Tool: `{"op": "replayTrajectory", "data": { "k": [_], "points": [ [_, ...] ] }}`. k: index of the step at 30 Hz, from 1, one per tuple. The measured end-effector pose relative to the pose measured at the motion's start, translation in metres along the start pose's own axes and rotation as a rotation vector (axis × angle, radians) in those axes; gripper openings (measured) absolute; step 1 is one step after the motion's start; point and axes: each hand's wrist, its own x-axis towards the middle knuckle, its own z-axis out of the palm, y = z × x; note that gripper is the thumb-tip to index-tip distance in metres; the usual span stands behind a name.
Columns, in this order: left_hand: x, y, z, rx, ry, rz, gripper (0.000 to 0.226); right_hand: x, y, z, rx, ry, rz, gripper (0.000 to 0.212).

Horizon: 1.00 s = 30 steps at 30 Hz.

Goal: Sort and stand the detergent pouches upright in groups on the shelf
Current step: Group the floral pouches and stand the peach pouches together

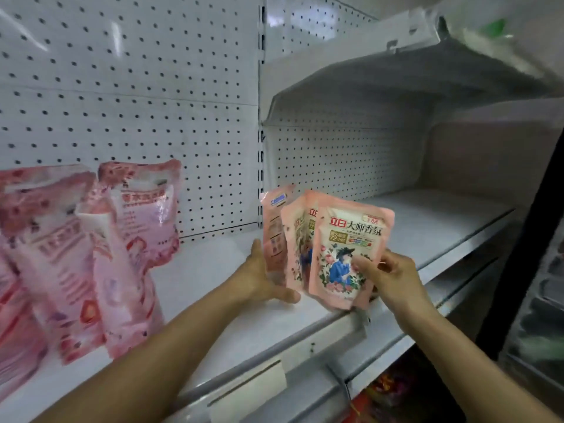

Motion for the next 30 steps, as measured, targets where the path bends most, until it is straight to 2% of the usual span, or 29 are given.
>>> {"op": "replayTrajectory", "data": {
  "k": [2, 4, 13, 19, 26, 28, 30],
  "points": [
    [0.022, 0.002, 0.004, -0.006, -0.012, 0.064, 0.101, 0.027, 0.008, -0.001, -0.011, -0.053, 0.007, 0.012],
    [0.043, -0.002, 0.011, 0.024, 0.025, 0.05, 0.086, 0.051, 0.015, -0.001, -0.02, -0.082, -0.002, 0.014],
    [0.108, -0.01, 0.043, -0.024, 0.294, -0.005, 0.105, 0.117, 0.031, 0.007, -0.048, -0.1, -0.057, 0.013],
    [0.105, -0.021, 0.059, -0.005, 0.383, -0.017, 0.1, 0.109, 0.034, 0.005, -0.039, -0.195, -0.087, 0.055],
    [0.044, 0.026, 0.079, -0.025, 0.435, -0.069, 0.074, 0.093, 0.037, -0.004, -0.149, -0.381, -0.178, 0.052],
    [0.025, 0.032, 0.087, -0.02, 0.456, -0.1, 0.078, 0.09, 0.035, -0.008, -0.154, -0.389, -0.207, 0.052],
    [0.002, 0.034, 0.092, 0.013, 0.502, -0.121, 0.092, 0.084, 0.036, -0.008, -0.138, -0.349, -0.228, 0.064]
  ]
}}
